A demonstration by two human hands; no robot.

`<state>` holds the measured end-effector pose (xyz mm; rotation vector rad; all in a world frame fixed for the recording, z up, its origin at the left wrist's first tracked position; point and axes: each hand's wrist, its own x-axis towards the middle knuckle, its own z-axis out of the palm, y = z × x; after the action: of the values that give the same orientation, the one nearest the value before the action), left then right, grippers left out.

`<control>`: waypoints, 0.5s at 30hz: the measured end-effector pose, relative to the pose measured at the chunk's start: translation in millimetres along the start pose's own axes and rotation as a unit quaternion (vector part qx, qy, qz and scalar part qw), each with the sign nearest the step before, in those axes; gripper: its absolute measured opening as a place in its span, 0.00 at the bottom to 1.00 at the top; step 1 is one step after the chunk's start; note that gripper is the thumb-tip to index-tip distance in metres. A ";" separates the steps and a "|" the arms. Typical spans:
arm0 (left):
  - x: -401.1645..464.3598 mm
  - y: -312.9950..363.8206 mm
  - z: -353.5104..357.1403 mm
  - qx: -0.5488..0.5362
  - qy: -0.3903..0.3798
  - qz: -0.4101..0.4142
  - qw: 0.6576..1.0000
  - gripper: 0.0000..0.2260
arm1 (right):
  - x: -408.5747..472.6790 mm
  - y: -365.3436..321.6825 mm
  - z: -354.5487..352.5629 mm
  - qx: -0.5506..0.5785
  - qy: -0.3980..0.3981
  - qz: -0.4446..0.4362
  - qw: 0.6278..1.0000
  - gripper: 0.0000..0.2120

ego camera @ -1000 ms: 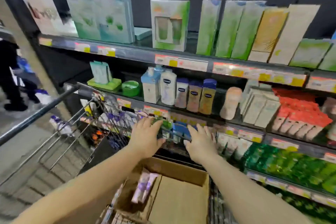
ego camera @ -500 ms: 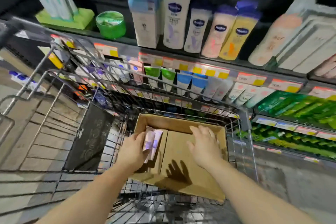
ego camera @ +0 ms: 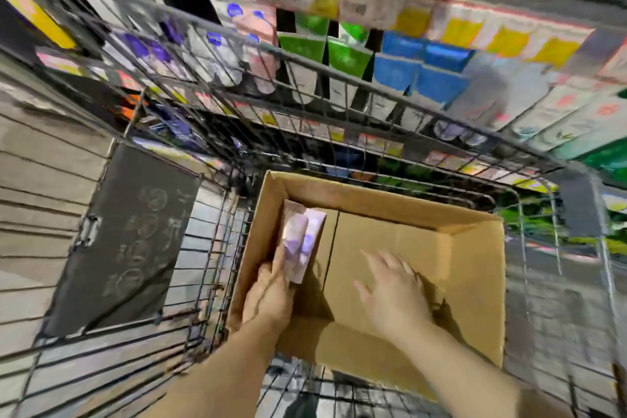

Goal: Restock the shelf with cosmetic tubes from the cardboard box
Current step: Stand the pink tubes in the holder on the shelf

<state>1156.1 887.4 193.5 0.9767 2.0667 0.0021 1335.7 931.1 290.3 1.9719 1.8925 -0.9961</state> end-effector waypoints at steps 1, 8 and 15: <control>0.3 0.4 0.6 0.001 0.003 0.009 1.000 0.29 | 1.3 1.8 2.5 -0.001 -0.003 0.001 1.000 0.26; -18.8 19.1 -24.0 -0.092 0.009 0.037 0.995 0.34 | -2.2 -9.0 -12.9 0.022 -0.008 0.002 1.000 0.25; -48.3 58.1 -44.5 -0.198 -0.083 0.172 0.961 0.38 | 14.2 -25.6 -46.7 0.265 -0.064 0.045 0.961 0.25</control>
<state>1179.8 911.3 274.5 1.0281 1.6352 0.4820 1324.8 973.6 323.6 2.1656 1.5592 -1.6969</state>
